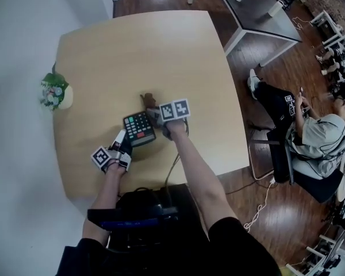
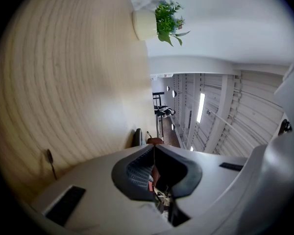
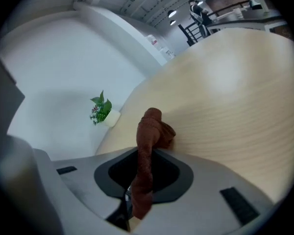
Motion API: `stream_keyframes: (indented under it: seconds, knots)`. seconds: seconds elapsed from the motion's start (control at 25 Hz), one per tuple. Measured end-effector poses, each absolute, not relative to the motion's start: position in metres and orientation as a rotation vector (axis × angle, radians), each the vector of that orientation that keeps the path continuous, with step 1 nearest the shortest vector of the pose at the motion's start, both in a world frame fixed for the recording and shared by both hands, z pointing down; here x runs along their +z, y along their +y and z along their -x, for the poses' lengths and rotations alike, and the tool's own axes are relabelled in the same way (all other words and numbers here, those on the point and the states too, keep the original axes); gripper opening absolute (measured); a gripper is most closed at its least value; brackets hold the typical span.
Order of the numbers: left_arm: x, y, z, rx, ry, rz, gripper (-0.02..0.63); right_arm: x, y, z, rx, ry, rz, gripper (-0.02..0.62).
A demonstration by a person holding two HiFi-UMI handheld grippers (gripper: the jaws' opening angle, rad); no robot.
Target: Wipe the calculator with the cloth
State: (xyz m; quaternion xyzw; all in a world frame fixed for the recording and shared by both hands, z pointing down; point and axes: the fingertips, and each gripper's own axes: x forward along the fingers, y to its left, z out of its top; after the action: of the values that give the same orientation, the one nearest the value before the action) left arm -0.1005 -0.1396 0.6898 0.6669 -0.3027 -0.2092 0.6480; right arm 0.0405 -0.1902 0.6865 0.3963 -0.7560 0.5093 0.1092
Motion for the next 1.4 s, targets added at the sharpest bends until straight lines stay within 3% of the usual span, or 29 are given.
stream_keyframes:
  seconds: [0.52,0.76,1.0,1.2,1.4]
  knots:
    - [0.693,-0.145,0.101,-0.417,-0.681,-1.51,0.006,0.667,-0.023,-0.027,1.858,-2.159,-1.226,0.069]
    - [0.679,-0.112,0.122,-0.375,-0.699,-1.498,0.006,0.652,-0.107,-0.087,1.478,-2.226,-1.414,0.069]
    - [0.68,-0.04,0.097,-0.297,-0.626,-1.426,0.01,0.678,-0.187,-0.078,1.136,-2.159,-1.175,0.069]
    - [0.688,-0.052,0.079,-0.346,-0.641,-1.366,0.051,0.693,-0.178,-0.055,1.231,-2.163,-1.041,0.071]
    - [0.691,-0.098,0.107,-0.536,-0.738,-1.276,0.056,0.691,-0.154,-0.053,1.486,-2.185,-1.153,0.069]
